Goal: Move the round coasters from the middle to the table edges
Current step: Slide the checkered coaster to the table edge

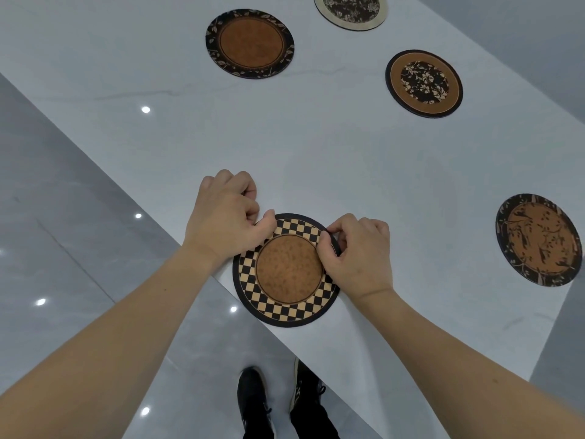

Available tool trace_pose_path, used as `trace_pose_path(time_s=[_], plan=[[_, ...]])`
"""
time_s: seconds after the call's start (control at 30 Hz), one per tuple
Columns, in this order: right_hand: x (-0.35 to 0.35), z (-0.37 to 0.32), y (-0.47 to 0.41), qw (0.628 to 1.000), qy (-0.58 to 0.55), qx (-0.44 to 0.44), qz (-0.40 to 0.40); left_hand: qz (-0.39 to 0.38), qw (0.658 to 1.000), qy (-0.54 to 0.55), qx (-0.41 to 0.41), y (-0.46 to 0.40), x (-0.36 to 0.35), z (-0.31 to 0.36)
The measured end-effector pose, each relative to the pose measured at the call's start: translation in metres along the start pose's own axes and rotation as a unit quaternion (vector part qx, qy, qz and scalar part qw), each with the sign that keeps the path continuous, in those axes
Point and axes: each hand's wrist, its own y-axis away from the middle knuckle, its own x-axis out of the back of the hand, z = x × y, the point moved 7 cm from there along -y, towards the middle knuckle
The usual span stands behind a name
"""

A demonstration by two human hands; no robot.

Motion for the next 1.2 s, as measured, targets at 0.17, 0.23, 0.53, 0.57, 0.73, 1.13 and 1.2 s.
trace_pose_path(time_s=[0.17, 0.23, 0.53, 0.57, 0.73, 1.13, 1.2], plan=[[0.0, 0.002, -0.001, 1.0, 0.005, -0.01, 0.005, -0.012, 1.0, 0.003, -0.003, -0.002, 0.0, 0.002], [0.0, 0.0, -0.001, 1.0, 0.01, -0.008, 0.006, -0.024, 1.0, -0.003, -0.009, -0.002, 0.0, 0.002], [0.0, -0.005, -0.002, 0.999, 0.044, 0.011, -0.003, -0.063, 0.998, 0.006, -0.027, -0.004, -0.003, -0.002], [0.0, -0.005, -0.002, 0.999, 0.046, 0.012, -0.004, -0.064, 0.998, 0.011, -0.028, -0.004, -0.003, -0.003], [0.0, -0.005, -0.001, 0.999, 0.05, 0.01, -0.006, -0.069, 0.997, 0.032, -0.024, -0.005, -0.003, -0.006], [-0.001, -0.008, -0.002, 0.998, 0.053, 0.013, -0.01, -0.093, 0.994, 0.06, -0.006, -0.004, -0.001, -0.006], [-0.001, -0.008, -0.002, 0.998, 0.054, 0.014, -0.008, -0.095, 0.994, 0.061, -0.002, -0.005, -0.002, -0.006]])
